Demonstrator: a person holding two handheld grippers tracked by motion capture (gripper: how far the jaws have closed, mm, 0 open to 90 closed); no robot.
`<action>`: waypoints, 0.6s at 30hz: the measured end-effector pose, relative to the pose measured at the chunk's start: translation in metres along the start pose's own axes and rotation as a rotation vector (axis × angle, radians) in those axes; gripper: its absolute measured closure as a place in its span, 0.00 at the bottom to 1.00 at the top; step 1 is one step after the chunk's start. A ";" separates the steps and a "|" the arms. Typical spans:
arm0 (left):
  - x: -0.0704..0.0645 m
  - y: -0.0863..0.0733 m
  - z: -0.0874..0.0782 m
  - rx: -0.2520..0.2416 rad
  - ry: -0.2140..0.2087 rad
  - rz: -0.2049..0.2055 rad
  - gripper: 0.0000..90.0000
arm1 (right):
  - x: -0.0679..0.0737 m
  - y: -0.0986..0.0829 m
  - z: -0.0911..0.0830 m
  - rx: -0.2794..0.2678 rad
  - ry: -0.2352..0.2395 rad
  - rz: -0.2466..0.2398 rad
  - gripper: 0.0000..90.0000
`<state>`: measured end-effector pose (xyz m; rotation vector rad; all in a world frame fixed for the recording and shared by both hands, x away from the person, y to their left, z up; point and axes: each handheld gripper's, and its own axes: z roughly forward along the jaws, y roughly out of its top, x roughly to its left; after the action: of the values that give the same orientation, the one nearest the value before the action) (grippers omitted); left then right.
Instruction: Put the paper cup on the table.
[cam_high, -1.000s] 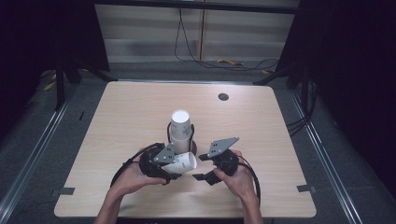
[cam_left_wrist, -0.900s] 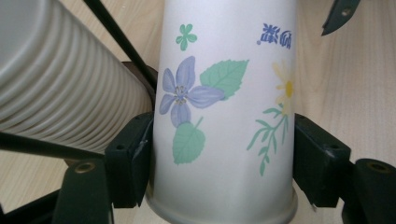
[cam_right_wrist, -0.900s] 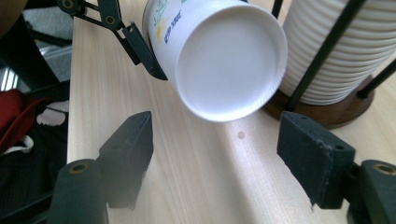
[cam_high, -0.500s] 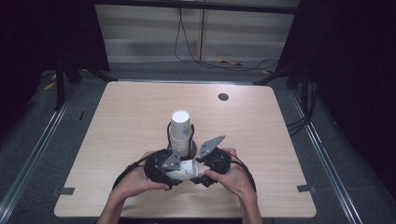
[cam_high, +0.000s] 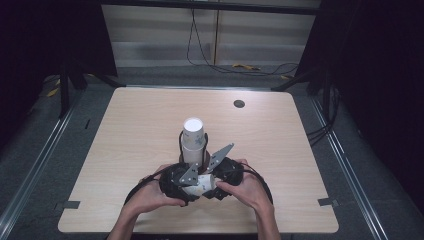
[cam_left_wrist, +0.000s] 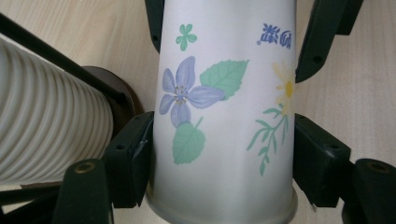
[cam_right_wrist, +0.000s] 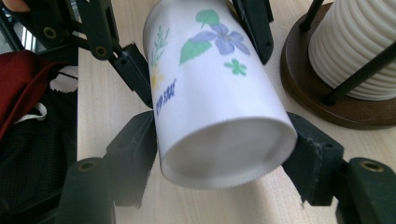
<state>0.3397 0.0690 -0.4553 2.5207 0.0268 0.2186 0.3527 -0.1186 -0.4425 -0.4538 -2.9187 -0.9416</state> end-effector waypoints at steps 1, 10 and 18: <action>-0.001 0.001 0.000 -0.003 -0.003 -0.001 0.33 | 0.000 0.001 0.000 0.001 0.003 -0.001 0.34; -0.001 0.000 0.000 -0.016 -0.010 0.000 0.33 | -0.001 0.001 -0.001 -0.002 0.023 -0.008 0.35; 0.000 -0.003 -0.001 -0.043 -0.014 -0.004 0.31 | -0.001 0.000 -0.004 -0.015 0.036 -0.031 0.40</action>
<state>0.3396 0.0724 -0.4562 2.4795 0.0215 0.1975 0.3530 -0.1214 -0.4396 -0.3895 -2.8960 -0.9658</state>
